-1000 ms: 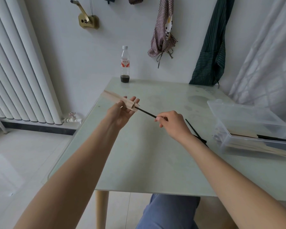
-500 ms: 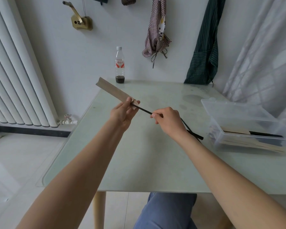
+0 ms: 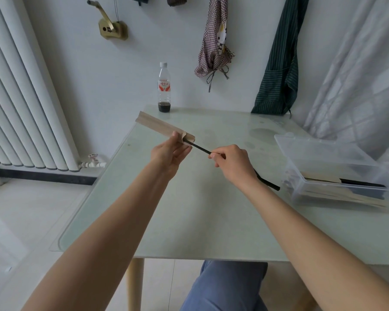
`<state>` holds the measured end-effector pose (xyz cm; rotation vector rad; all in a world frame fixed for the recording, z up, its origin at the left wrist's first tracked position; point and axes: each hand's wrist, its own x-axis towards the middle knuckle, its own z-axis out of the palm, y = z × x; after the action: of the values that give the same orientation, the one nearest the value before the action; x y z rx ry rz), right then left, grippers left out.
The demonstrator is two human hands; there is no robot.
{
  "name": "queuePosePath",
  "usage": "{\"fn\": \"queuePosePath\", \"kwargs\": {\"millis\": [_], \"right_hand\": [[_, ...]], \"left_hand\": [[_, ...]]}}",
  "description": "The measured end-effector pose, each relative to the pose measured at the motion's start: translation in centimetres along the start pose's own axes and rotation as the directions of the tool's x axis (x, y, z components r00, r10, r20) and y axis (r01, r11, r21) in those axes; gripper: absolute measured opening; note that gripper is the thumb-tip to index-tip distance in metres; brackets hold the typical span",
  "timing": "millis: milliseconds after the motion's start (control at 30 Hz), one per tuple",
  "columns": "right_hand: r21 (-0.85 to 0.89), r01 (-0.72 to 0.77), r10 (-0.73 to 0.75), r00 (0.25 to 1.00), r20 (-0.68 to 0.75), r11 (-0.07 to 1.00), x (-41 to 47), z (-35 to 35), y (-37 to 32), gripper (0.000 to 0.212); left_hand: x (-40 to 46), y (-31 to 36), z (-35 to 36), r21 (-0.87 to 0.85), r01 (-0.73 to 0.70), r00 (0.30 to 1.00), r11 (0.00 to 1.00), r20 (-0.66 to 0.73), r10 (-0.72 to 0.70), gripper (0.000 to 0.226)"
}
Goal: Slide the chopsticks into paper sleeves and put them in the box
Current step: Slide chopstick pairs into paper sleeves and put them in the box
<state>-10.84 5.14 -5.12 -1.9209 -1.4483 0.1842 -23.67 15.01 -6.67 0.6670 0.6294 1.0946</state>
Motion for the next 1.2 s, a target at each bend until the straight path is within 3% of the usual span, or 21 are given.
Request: {"fn": "queuePosePath", "kwargs": {"millis": [333, 800, 1000, 1200], "right_hand": [[-0.057, 0.025, -0.026, 0.999, -0.02, 0.998, -0.2, -0.4, 0.3, 0.025], [-0.171, 0.077, -0.094, 0.991, -0.095, 0.982, -0.8, 0.4, 0.9, 0.021], [0.079, 0.029, -0.029, 1.0, 0.01, 0.996, -1.1, 0.2, 0.3, 0.022], [0.094, 0.035, -0.039, 0.999, 0.038, 0.995, -0.9, 0.0, 0.1, 0.019]], "left_hand": [[-0.5, 0.2, -0.7, 0.127, 0.0, 0.999, 0.992, 0.035, -0.005, 0.012], [-1.2, 0.5, -0.4, 0.111, 0.024, 1.0, 0.994, 0.01, -0.025, 0.008], [-1.7, 0.1, 0.1, 0.117, -0.055, 0.998, 0.992, -0.025, 0.059, 0.012], [-2.0, -0.2, 0.3, 0.144, 0.013, 0.998, 0.989, 0.065, -0.022, 0.003]]}}
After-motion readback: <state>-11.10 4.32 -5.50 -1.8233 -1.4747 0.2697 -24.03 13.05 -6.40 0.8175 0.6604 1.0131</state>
